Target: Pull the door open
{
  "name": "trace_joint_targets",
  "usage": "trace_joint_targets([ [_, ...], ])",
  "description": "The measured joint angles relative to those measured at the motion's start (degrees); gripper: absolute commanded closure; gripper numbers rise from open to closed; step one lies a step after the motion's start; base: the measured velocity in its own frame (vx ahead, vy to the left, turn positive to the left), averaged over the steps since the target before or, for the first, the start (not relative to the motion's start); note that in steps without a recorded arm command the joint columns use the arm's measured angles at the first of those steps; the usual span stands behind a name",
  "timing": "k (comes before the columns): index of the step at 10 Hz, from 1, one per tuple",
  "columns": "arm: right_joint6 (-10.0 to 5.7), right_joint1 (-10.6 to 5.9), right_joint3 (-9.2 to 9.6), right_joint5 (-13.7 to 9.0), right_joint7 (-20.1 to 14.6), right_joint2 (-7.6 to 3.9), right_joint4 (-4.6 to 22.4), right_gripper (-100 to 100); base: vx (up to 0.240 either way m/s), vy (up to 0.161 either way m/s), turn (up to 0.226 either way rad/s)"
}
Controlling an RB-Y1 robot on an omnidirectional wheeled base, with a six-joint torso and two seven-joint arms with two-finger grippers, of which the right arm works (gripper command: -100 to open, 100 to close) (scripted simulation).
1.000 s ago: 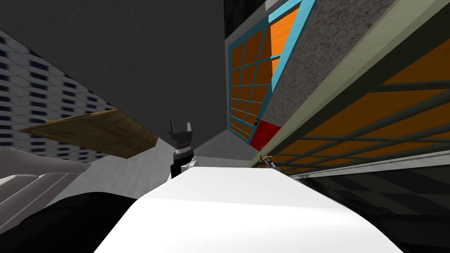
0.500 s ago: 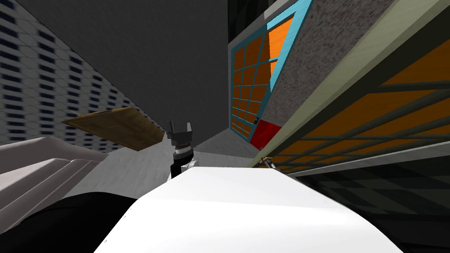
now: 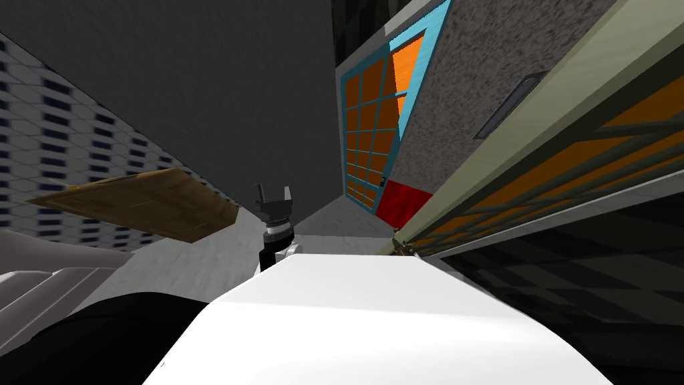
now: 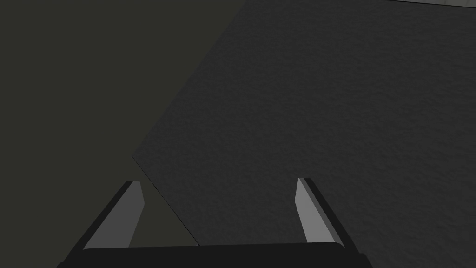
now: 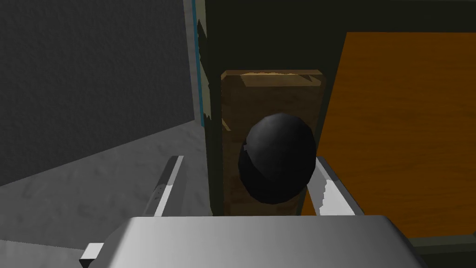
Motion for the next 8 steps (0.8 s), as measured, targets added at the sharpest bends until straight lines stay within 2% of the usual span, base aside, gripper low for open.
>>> trace_joint_targets([
  [2, -1.91, -0.17, 0.91, 1.0, -0.4, -0.05, 1.3, 100, -0.009, -0.016, -0.082],
  [3, -4.09, -1.21, 1.76, 1.9, -0.8, 0.72, 4.0, 100, -0.011, -0.035, -0.022],
  [4, -3.84, 0.56, 1.90, 2.0, -0.3, -0.07, 1.8, 100, -0.010, -0.025, -0.019],
  [6, -3.25, 2.15, 2.41, 2.5, 0.6, -0.59, -0.9, 100, -0.018, -0.075, -0.014],
  [7, -3.71, 2.30, 2.79, 2.9, 0.7, -0.71, -1.0, 100, -0.021, -0.058, 0.017],
  [8, -5.25, 1.55, 3.16, 3.3, 0.3, -0.21, 1.1, 100, -0.057, -0.121, 0.128],
])
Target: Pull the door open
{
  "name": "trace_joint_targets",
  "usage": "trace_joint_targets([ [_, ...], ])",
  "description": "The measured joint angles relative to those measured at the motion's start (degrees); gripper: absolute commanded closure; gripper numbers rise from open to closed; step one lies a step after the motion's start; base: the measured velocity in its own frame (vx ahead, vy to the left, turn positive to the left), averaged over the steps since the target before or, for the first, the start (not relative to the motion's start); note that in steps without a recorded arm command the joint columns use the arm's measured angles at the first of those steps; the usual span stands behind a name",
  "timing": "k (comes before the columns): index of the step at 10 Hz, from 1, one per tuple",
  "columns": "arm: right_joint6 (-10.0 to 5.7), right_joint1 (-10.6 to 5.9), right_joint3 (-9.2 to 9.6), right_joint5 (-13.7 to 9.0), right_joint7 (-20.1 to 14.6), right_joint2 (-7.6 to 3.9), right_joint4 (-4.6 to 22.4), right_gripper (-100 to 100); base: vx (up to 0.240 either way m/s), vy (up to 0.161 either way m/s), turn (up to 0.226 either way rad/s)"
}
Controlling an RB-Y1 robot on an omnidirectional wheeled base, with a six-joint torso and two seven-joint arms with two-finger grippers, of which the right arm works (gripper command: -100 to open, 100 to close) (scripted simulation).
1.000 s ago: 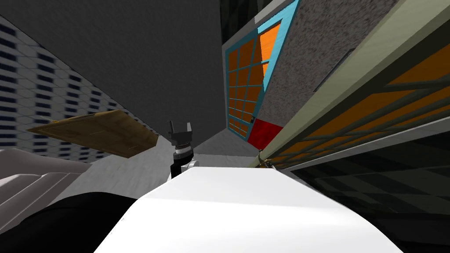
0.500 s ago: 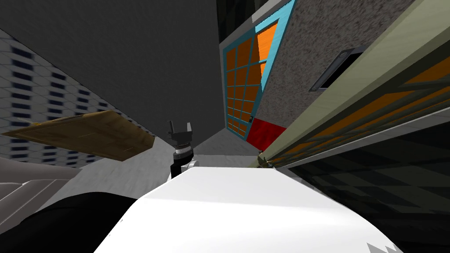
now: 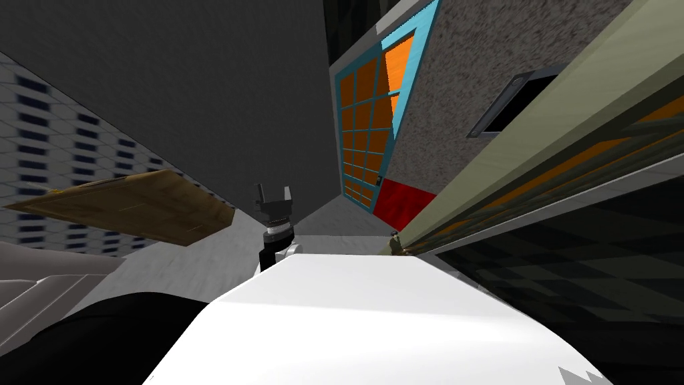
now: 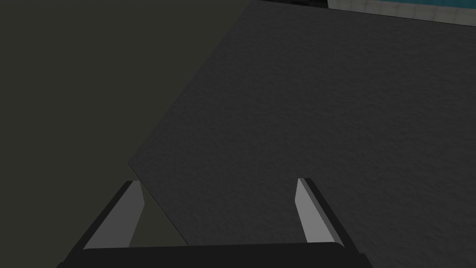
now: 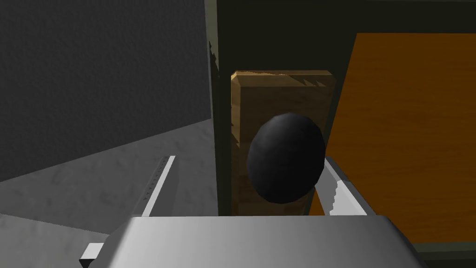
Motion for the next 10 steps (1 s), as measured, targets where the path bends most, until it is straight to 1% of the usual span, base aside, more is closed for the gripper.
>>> trace_joint_targets([
  [1, -1.34, 0.28, 0.65, 0.6, -0.2, 0.08, 0.8, 100, -0.073, -0.043, 0.162],
  [2, -1.60, 1.01, 0.89, 0.9, 0.1, -0.18, -0.3, 100, -0.083, -0.045, 0.132],
  [4, -1.65, 1.44, 1.30, 1.3, 0.6, -0.20, -0.9, 100, -0.099, -0.042, 0.112],
  [5, -1.46, 1.57, 1.38, 1.4, 0.7, -0.45, -1.4, 100, -0.079, -0.029, 0.069],
  [6, -1.63, 1.34, 1.45, 1.5, 0.5, -0.42, -1.0, 100, -0.036, -0.004, -0.007],
  [7, -1.37, 1.37, 1.42, 1.4, 0.5, -0.49, -1.4, 100, 0.005, 0.009, -0.036],
  [8, -1.40, 1.13, 1.41, 1.5, 0.6, -0.32, -1.1, 100, 0.028, 0.011, -0.027],
  [10, -1.17, 1.84, 1.35, 1.4, 0.8, -0.60, -2.0, 100, 0.023, -0.001, 0.017],
])
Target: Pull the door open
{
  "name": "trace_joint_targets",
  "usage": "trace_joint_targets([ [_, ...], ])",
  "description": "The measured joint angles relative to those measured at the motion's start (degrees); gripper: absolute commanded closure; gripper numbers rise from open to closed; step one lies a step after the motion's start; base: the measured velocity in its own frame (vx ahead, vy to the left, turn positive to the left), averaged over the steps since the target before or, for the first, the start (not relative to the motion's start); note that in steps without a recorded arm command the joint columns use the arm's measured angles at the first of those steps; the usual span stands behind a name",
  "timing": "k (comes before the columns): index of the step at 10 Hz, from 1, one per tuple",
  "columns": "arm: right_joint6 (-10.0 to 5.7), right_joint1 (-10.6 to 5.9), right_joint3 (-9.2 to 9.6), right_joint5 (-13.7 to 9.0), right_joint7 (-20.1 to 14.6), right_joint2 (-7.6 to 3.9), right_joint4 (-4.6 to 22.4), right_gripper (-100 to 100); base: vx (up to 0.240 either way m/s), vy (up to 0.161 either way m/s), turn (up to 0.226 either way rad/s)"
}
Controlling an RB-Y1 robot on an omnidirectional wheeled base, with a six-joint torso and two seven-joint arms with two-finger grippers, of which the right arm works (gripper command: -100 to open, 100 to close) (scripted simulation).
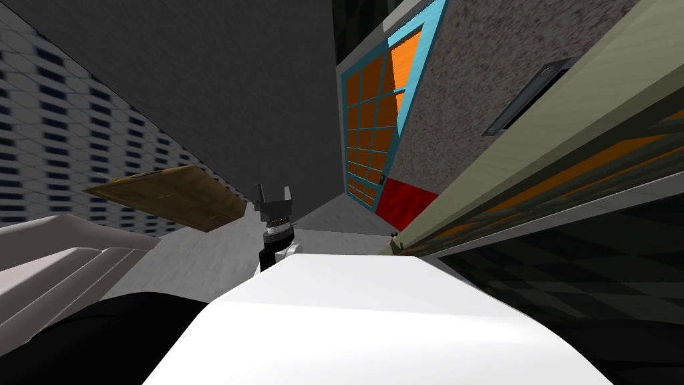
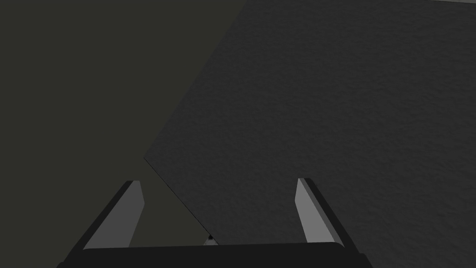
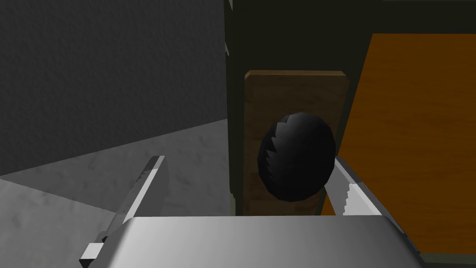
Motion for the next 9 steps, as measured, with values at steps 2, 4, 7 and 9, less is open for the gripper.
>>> trace_joint_targets([
  [2, 0.23, 0.25, -0.01, 0.0, 0.2, -0.13, -0.4, 100, -0.013, -0.006, 0.019],
  [4, -0.50, -0.39, 0.07, 0.1, -0.1, 0.33, 0.9, 100, 0.049, 0.007, 0.028],
  [7, -0.67, 0.61, -0.57, -0.7, 0.0, 0.65, 2.3, 100, 0.153, 0.046, 0.095],
  [9, -1.79, 0.69, -1.11, -1.2, 0.1, 1.56, 3.8, 100, 0.131, 0.021, 0.218],
])
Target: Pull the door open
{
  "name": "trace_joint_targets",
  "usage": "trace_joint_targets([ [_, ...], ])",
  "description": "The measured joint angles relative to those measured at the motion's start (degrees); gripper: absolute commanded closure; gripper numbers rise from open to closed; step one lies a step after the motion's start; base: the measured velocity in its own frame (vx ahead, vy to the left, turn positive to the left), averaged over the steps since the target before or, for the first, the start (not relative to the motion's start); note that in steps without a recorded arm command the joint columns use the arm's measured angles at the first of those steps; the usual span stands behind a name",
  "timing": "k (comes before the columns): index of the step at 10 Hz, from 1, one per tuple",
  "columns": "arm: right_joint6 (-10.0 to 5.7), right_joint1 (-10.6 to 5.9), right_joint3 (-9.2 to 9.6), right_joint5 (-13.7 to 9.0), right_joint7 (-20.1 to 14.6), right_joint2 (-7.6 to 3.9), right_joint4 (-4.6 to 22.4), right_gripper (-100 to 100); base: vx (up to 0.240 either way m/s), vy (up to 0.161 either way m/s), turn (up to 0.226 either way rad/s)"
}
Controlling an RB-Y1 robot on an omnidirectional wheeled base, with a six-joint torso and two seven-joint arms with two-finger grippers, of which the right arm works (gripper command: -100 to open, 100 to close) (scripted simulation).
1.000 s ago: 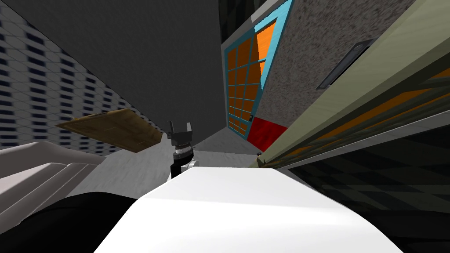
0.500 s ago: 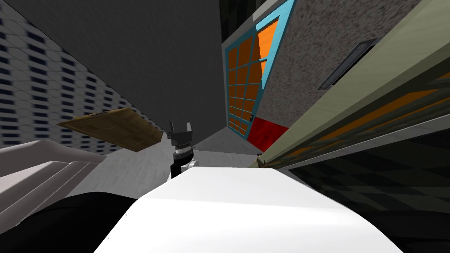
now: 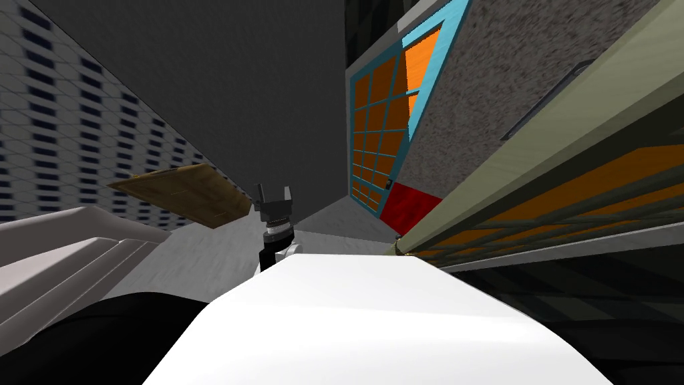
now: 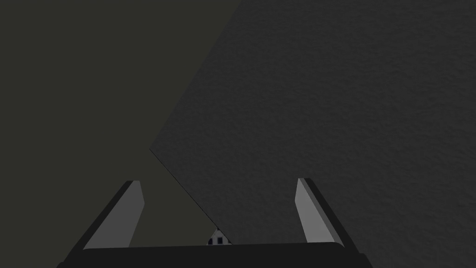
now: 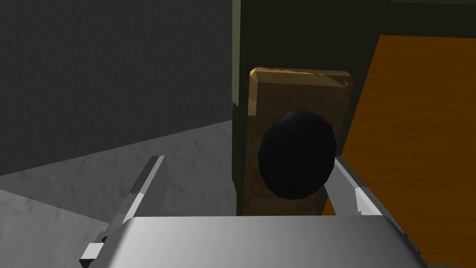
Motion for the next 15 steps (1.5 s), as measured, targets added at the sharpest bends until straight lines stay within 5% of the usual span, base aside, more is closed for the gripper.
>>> trace_joint_targets([
  [4, -1.81, 1.69, -0.98, -1.1, 0.6, 1.30, 0.7, 100, 0.053, -0.011, 0.142],
  [7, -4.31, 2.16, -1.18, -1.4, 0.6, 3.07, 3.9, 100, -0.004, -0.033, 0.214],
  [9, -4.33, 3.78, -1.46, -1.9, 1.5, 3.90, 2.9, 100, -0.016, -0.037, 0.148],
  [13, -7.72, 4.26, -1.89, -2.5, 1.3, 6.27, 6.9, 100, -0.064, -0.037, 0.224],
  [15, -7.90, 5.60, -2.05, -2.8, 2.3, 7.10, 5.8, 100, -0.061, -0.016, 0.065],
])
